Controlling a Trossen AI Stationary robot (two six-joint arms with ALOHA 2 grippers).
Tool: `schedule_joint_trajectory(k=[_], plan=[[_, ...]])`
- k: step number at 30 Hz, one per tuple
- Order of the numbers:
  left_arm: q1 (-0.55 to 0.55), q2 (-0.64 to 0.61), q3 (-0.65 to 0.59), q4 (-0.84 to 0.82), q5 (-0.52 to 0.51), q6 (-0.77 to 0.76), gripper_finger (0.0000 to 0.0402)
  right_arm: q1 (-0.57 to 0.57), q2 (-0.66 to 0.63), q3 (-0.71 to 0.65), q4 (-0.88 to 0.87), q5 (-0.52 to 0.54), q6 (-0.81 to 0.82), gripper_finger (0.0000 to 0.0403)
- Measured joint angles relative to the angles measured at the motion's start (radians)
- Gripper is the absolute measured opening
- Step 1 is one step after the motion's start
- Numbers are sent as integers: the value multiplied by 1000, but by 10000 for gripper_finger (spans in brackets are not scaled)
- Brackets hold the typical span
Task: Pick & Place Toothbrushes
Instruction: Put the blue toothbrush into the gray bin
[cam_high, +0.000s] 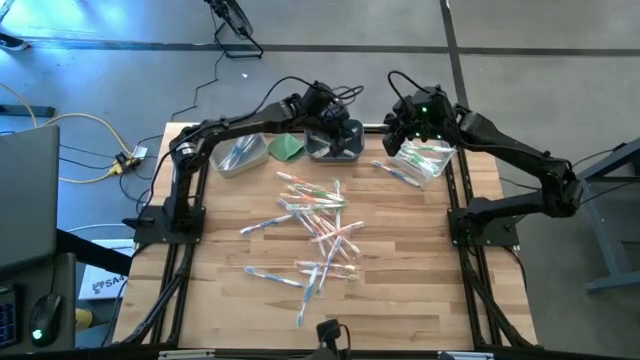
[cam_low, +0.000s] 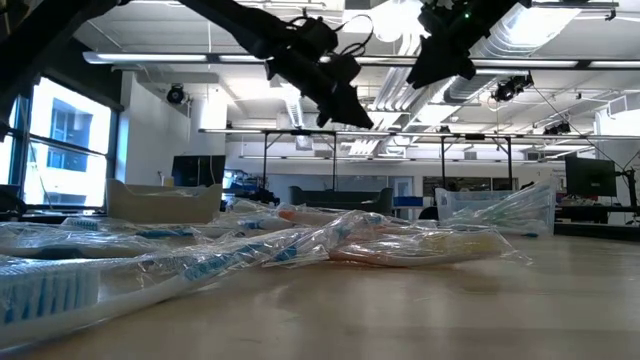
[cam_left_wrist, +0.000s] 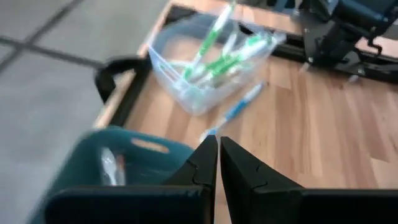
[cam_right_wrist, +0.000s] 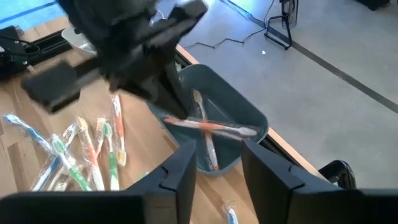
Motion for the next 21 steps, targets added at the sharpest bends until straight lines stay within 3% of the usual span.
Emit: schedule_joint_trajectory(k=[10,21], plan=[[26,-79,0,-36,15,15,17,0,0,0,1,-69,-59,49],[23,-90,0,-24,34,30,3,0,0,0,7,-127,-88,28]])
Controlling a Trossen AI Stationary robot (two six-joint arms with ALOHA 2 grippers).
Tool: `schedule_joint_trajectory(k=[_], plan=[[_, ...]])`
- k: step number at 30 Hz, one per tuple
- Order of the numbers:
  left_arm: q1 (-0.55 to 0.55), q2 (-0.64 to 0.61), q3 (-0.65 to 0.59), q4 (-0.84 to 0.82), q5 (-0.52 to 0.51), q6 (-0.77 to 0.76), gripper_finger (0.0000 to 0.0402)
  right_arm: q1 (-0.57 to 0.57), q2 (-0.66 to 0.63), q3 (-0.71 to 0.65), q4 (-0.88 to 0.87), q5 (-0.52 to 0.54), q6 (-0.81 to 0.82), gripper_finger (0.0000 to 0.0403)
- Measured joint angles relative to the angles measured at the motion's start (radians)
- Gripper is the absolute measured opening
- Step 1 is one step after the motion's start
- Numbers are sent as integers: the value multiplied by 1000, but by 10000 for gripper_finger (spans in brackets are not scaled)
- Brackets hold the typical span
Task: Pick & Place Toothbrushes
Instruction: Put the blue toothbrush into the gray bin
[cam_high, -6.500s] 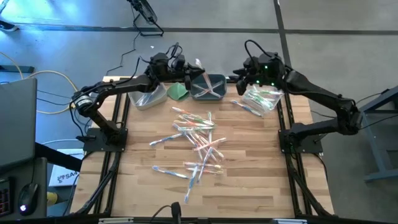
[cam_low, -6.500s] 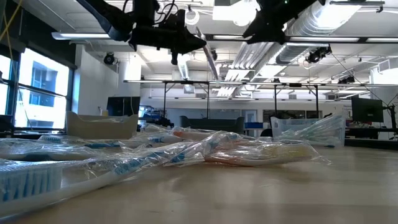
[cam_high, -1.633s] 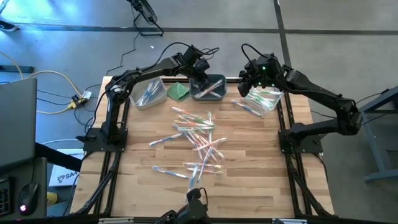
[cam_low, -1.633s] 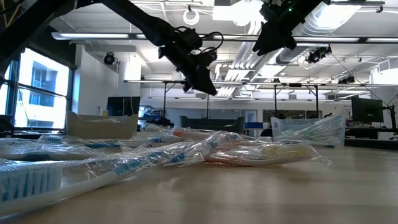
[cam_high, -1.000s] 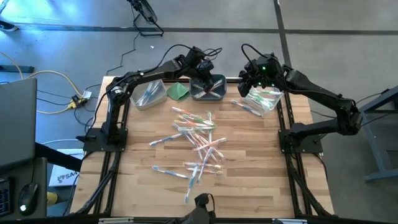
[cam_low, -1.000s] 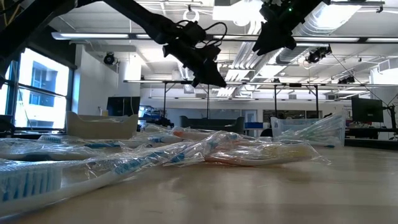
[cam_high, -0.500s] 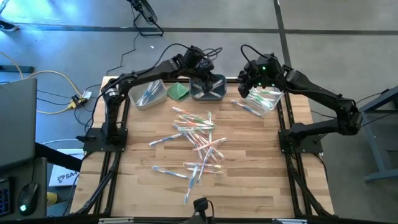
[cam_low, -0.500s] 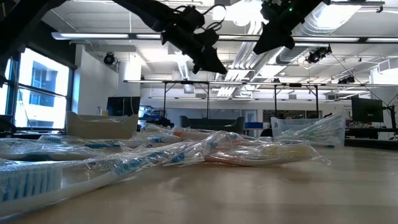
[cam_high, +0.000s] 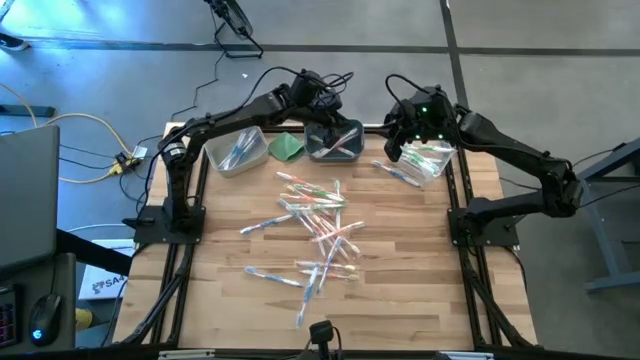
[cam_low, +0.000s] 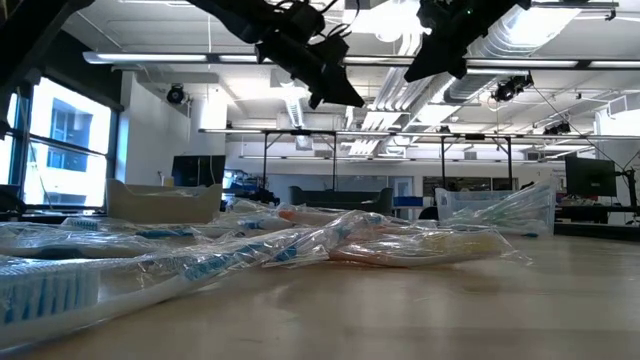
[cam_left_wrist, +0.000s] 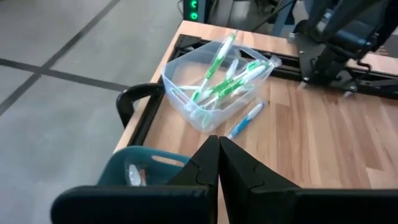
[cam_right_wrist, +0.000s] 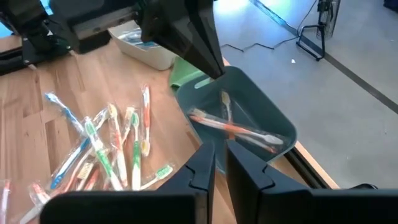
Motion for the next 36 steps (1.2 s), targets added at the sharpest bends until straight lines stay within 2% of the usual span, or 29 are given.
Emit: schedule_joint_trajectory(k=[5,9,23,29,36], plan=[[4,-34,-5,-26,11,1,1,-13,0,0,2,-1,-10,27],[7,-84,-58,-23,7,4,0,-24,0,0,3,-5,-19,27],[7,-355,-429,219,-46,-58,0,-27,0,0,78,-106,-27,27],[5,-489,-544,221,-94,-87,0,-24,0,0,78,-107,-21,27],[-16,-641,-626,125,-117,-88,0,-24,0,0,82,-105,-19,27]])
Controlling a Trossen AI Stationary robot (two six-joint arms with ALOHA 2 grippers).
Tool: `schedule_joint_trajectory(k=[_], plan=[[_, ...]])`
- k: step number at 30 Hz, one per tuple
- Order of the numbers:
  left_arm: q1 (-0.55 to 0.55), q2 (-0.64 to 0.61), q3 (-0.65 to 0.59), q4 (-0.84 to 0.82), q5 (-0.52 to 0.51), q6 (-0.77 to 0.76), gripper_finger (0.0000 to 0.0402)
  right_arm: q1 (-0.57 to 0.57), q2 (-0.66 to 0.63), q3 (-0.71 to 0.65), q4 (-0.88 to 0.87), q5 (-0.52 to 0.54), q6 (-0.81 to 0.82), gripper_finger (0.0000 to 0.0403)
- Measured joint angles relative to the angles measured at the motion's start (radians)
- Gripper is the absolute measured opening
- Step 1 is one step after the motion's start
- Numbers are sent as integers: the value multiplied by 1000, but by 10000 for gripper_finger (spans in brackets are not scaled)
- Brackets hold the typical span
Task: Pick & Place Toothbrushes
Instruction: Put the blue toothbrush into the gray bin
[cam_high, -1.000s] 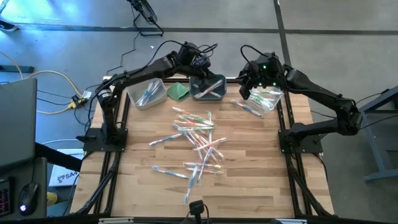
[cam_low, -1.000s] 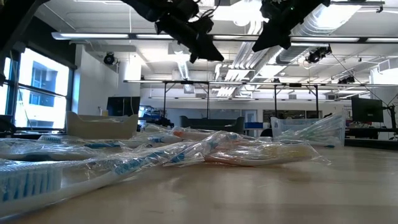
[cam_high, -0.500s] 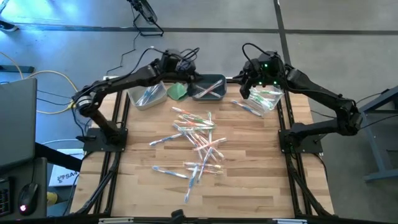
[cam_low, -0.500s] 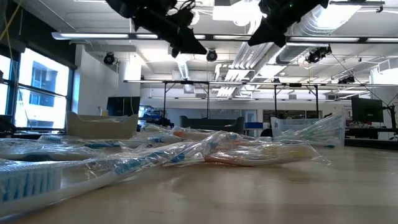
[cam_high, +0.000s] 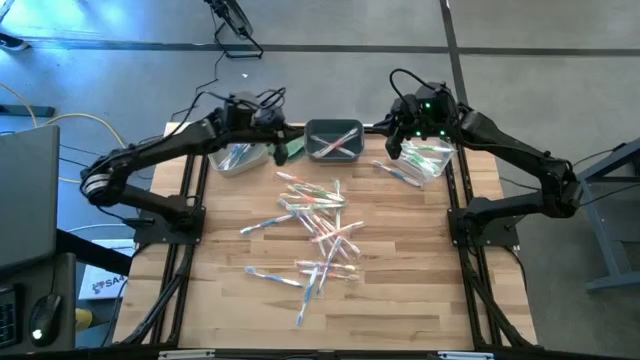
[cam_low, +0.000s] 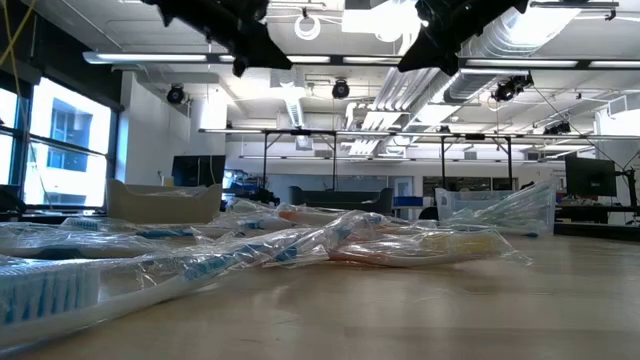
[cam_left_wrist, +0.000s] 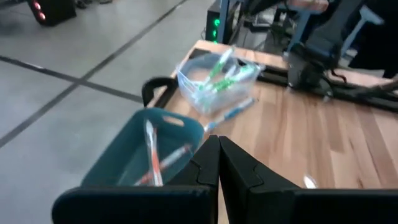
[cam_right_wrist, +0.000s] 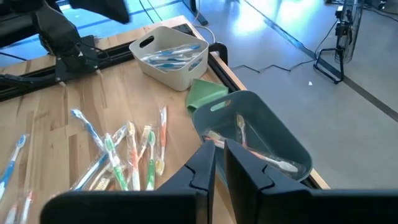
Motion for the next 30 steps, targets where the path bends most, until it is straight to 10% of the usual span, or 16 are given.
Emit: schedule_joint_trajectory(k=[22,30], plan=[[-42,-248,-1,-501,-18,-55,0,32,35,0,0,2,135,27],[-196,-246,-1,-588,-227,-199,0,75,35,0,-17,2,99,27]])
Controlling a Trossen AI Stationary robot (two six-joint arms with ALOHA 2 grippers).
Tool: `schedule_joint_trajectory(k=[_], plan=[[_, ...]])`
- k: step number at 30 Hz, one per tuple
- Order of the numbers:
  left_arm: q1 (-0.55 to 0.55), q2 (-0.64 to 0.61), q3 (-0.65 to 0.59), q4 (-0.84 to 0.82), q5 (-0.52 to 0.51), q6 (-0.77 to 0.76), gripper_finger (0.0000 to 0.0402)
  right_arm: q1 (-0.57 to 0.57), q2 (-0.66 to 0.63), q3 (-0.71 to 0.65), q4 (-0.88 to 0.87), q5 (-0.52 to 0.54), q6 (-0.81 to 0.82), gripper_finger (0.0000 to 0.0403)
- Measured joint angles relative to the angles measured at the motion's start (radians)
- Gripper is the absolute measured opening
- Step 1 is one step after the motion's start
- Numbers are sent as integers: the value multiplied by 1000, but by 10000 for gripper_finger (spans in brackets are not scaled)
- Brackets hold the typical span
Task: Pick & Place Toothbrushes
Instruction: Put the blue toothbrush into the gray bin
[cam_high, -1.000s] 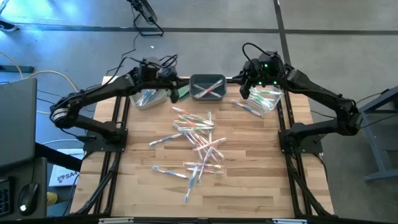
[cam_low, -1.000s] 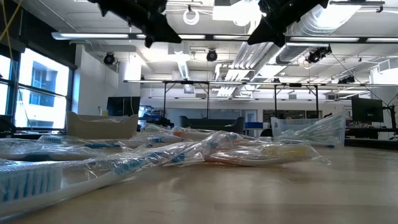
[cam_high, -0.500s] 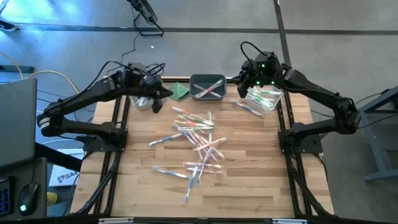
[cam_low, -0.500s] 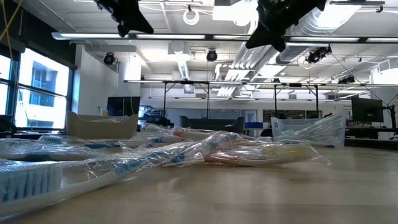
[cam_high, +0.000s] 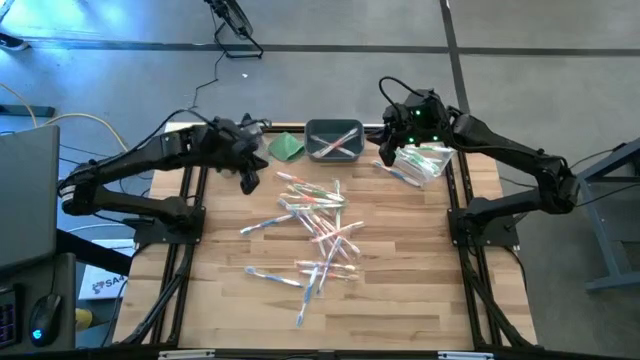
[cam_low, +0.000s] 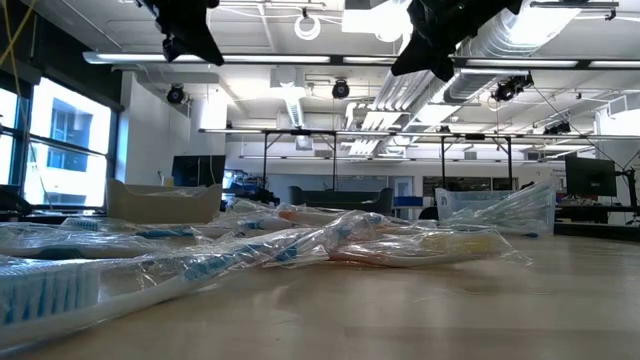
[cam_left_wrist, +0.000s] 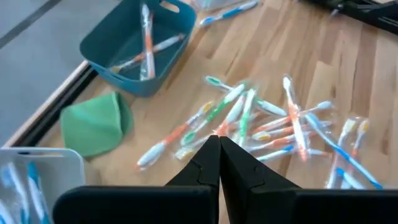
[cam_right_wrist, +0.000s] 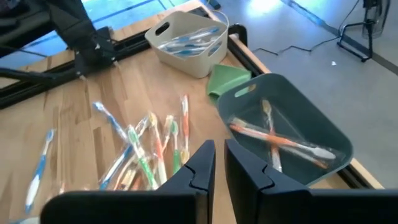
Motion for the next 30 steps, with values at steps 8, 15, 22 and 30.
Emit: schedule_joint_trajectory(k=[8,15,22,30], plan=[[-151,12,0,-126,-62,-141,0,22,0,0,-46,0,-52,27],[-198,34,0,-237,-47,-231,0,24,0,0,-42,0,-61,27],[-201,63,1,-242,-42,-217,1,23,0,0,-42,1,-25,27],[-200,178,-2,-284,-33,-156,71,29,4,0,-42,27,1,27]])
